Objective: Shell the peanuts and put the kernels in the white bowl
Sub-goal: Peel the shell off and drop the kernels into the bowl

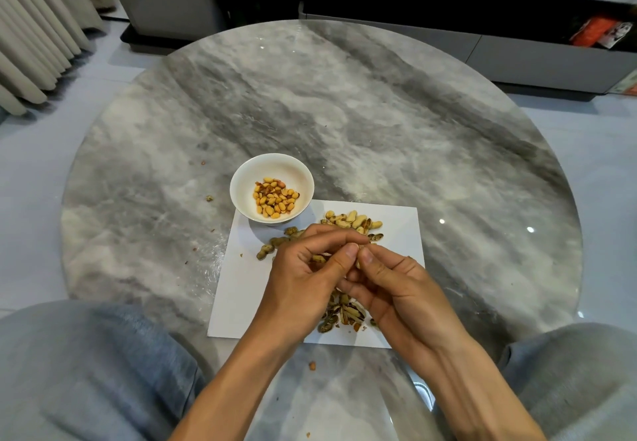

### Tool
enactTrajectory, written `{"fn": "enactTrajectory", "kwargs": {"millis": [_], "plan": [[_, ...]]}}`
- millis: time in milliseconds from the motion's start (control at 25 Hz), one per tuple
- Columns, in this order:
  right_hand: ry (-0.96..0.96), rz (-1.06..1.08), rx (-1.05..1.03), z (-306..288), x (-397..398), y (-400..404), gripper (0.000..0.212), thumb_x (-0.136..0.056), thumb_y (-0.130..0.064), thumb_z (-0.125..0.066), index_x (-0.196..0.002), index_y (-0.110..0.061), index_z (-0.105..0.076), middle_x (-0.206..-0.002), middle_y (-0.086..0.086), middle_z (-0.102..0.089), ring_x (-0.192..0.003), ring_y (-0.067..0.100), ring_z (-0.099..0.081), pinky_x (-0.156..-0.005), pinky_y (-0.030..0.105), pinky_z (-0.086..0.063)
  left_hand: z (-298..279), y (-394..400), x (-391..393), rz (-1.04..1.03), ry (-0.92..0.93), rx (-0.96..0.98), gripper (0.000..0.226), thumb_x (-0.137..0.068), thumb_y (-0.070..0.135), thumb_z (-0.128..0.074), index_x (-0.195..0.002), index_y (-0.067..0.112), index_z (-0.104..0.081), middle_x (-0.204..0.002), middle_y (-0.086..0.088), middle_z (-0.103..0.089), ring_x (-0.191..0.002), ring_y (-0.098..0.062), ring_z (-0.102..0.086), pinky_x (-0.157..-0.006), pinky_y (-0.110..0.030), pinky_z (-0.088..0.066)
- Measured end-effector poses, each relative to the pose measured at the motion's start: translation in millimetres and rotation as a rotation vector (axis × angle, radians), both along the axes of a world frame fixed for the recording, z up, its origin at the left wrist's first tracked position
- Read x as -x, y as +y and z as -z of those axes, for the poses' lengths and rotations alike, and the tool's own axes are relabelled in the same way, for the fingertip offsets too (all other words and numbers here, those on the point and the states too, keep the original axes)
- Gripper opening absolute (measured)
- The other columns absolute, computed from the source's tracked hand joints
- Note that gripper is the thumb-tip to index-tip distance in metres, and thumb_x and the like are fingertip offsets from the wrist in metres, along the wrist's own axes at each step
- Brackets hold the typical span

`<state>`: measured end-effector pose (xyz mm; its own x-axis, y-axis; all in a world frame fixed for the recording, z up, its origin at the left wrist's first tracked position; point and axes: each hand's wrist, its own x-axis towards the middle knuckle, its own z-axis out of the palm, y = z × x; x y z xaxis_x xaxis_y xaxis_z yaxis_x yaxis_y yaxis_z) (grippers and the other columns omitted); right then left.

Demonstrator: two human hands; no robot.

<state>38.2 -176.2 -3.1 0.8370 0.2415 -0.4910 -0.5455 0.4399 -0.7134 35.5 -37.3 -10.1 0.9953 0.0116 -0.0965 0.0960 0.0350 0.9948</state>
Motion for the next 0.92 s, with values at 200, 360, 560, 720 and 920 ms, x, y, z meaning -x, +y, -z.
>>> {"fn": "enactTrajectory", "kwargs": {"millis": [200,360,560,720,920], "plan": [[-0.094,-0.003,0.157,3,-3,2,0.025,-0.079,-0.020,-0.067,-0.095,-0.004,-0.079,-0.080,0.013,-0.071,-0.076,0.020,-0.070,-0.078,0.028,-0.060,3,-4,0,-0.044,0.130,0.157,0.018,-0.088,0.017,-0.069,-0.103,0.023,-0.077,-0.102,0.004,-0.076,-0.102,-0.010,-0.070,-0.086,-0.023,-0.055],[-0.196,0.062,0.240,6,-1,5,0.023,-0.083,-0.015,-0.067,-0.102,-0.009,-0.078,-0.103,0.017,-0.076,-0.103,0.030,-0.072,-0.094,0.040,-0.053,5,-14,5,-0.052,0.161,0.251,0.040,-0.075,0.031,-0.073,-0.113,0.016,-0.074,-0.108,0.001,-0.076,-0.108,-0.014,-0.070,-0.093,-0.028,-0.055],[-0.219,0.122,0.276,10,4,12,0.023,-0.093,-0.001,-0.059,-0.102,-0.010,-0.079,-0.104,0.014,-0.076,-0.106,0.029,-0.071,-0.100,0.043,-0.050,10,-22,8,-0.115,0.099,0.249,0.023,-0.082,0.021,-0.070,-0.103,0.022,-0.076,-0.103,0.002,-0.077,-0.104,-0.012,-0.071,-0.090,-0.024,-0.055],[-0.196,0.164,0.256,8,5,17,0.022,-0.092,-0.001,-0.060,-0.103,-0.008,-0.078,-0.103,0.015,-0.076,-0.106,0.029,-0.071,-0.097,0.040,-0.051,6,-24,8,-0.125,0.112,0.290,0.018,-0.088,0.013,-0.069,-0.103,0.019,-0.075,-0.103,-0.001,-0.077,-0.104,-0.014,-0.071,-0.089,-0.024,-0.055],[-0.160,0.096,0.248,2,-4,7,0.027,-0.086,-0.020,-0.067,-0.107,-0.006,-0.076,-0.092,0.013,-0.076,-0.088,0.027,-0.072,-0.082,0.034,-0.057,-1,-17,3,-0.077,0.091,0.255,0.033,-0.094,0.003,-0.061,-0.114,0.027,-0.070,-0.112,0.006,-0.075,-0.106,-0.006,-0.069,-0.082,-0.018,-0.055]]}}
